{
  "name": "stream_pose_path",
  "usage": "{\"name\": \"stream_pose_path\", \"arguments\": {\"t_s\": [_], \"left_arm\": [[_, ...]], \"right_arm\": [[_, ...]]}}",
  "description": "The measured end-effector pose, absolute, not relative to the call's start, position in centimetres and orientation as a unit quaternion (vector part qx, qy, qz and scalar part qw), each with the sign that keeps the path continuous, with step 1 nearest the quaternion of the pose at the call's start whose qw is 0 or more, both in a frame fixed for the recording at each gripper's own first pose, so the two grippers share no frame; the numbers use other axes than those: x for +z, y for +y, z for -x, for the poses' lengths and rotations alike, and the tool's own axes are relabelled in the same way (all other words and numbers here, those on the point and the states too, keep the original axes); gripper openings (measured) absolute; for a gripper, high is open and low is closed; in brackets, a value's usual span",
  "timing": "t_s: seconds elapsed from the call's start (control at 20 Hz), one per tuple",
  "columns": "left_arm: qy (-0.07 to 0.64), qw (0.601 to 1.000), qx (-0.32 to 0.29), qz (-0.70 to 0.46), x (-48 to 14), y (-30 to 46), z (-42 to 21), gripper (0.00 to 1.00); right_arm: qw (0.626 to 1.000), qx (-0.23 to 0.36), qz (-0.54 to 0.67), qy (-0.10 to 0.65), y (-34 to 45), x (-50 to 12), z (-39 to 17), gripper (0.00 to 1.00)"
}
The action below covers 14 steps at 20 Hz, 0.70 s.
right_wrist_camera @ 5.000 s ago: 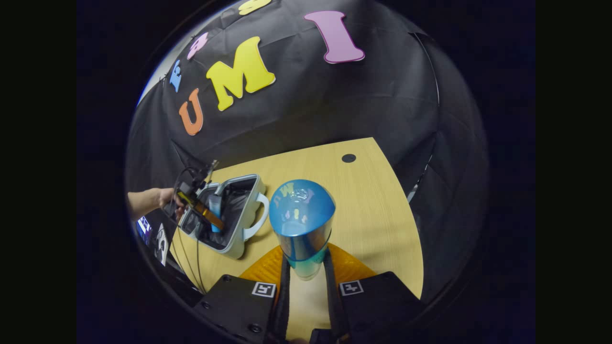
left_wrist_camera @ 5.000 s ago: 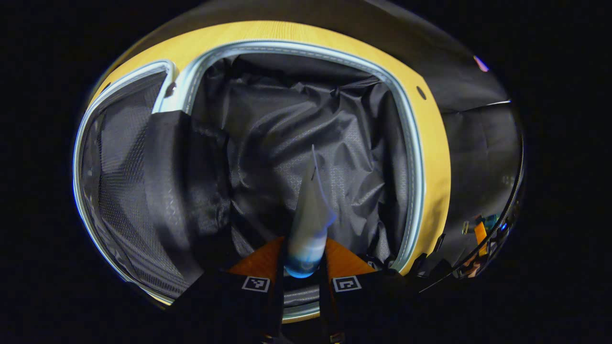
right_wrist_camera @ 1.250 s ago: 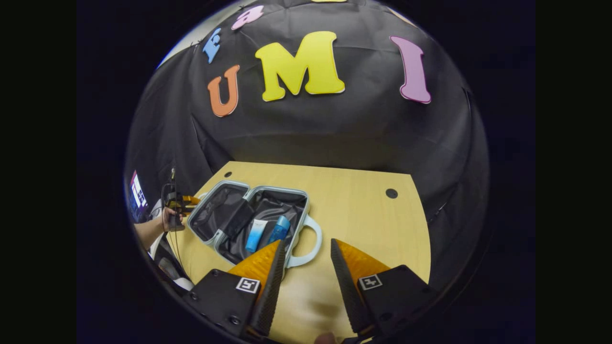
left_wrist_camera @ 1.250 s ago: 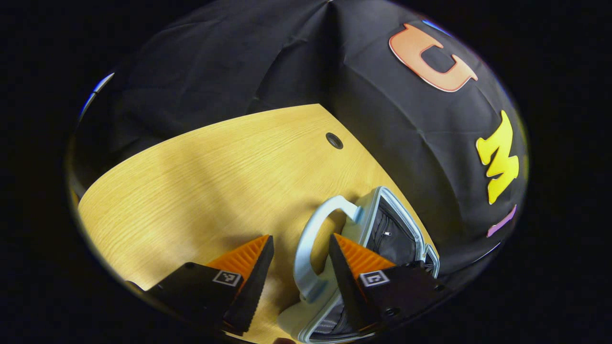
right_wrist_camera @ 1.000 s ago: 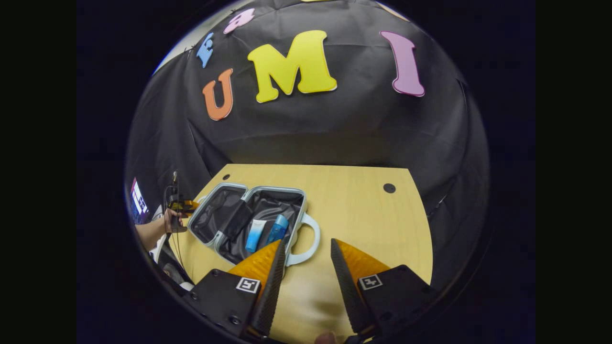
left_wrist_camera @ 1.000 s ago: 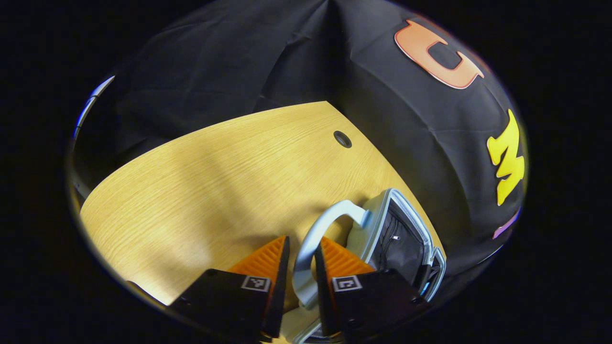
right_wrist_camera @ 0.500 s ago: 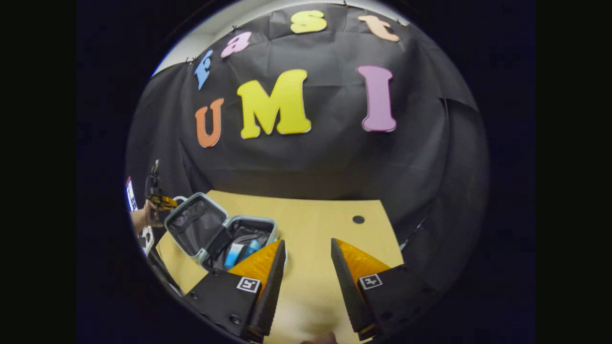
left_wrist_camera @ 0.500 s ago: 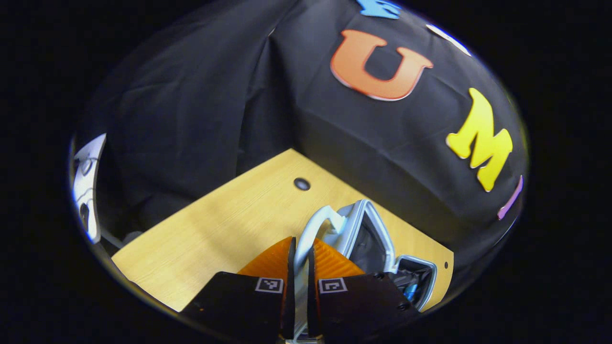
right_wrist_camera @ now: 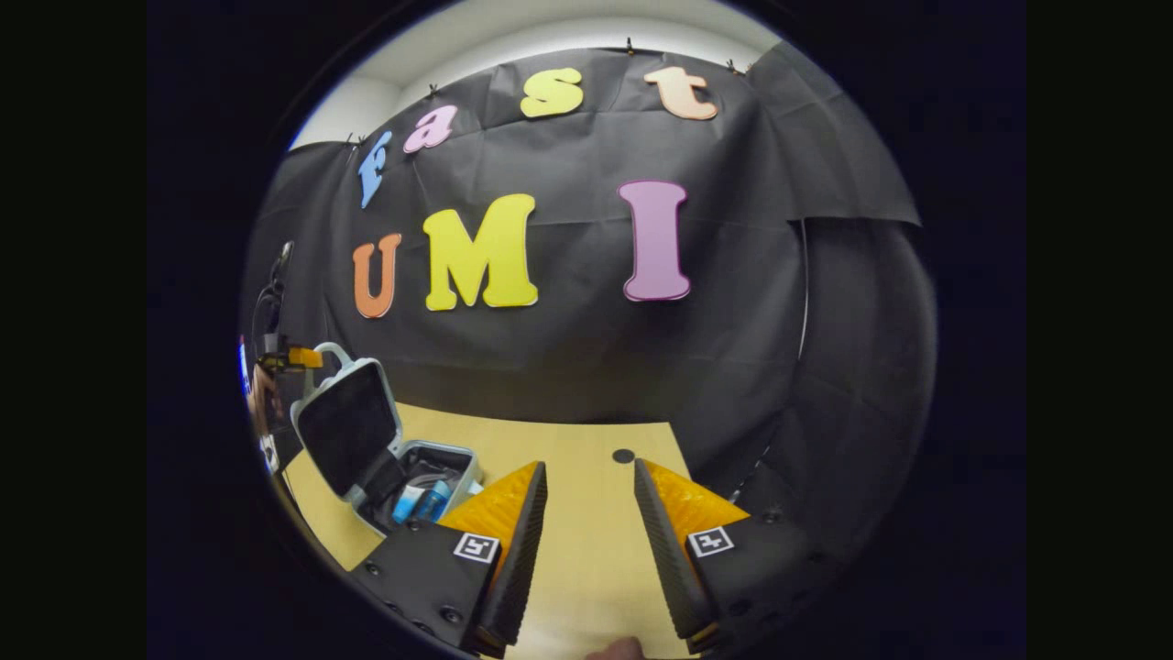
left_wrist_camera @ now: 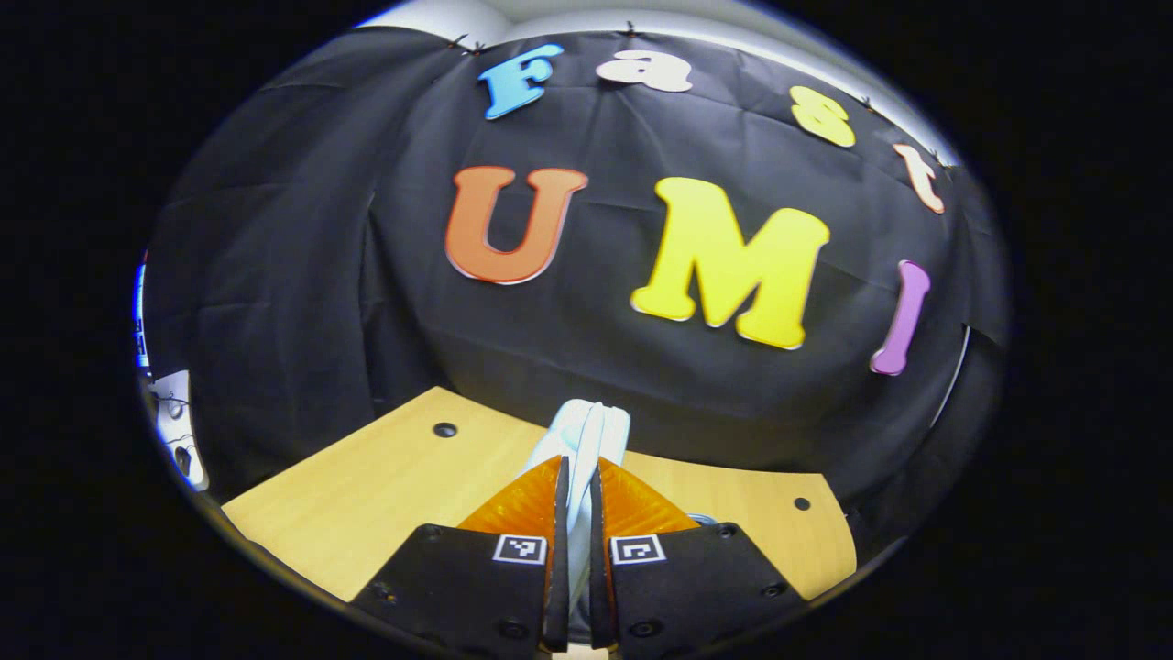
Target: First open the suitcase, pack the skin care products into it, and then close the suitcase.
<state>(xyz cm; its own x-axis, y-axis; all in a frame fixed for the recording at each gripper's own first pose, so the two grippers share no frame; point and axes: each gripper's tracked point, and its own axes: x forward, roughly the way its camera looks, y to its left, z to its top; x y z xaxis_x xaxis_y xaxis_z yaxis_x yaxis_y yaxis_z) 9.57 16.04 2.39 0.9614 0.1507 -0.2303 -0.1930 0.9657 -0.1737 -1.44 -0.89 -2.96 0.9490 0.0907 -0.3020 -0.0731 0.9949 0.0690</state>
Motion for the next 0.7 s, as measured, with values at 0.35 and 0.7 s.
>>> {"name": "stream_pose_path", "arguments": {"t_s": [0.35, 0.7], "left_arm": [[0.13, 0.991, -0.02, 0.037, -4.4, 1.8, -11.4, 0.12], [0.184, 0.98, -0.075, 0.018, -12.6, -5.7, -12.6, 0.11]], "right_arm": [[0.985, -0.02, -0.024, 0.168, -7.8, -2.9, 3.7, 0.58], [0.979, -0.08, 0.008, 0.189, -11.7, -3.8, 6.2, 0.59]]}}
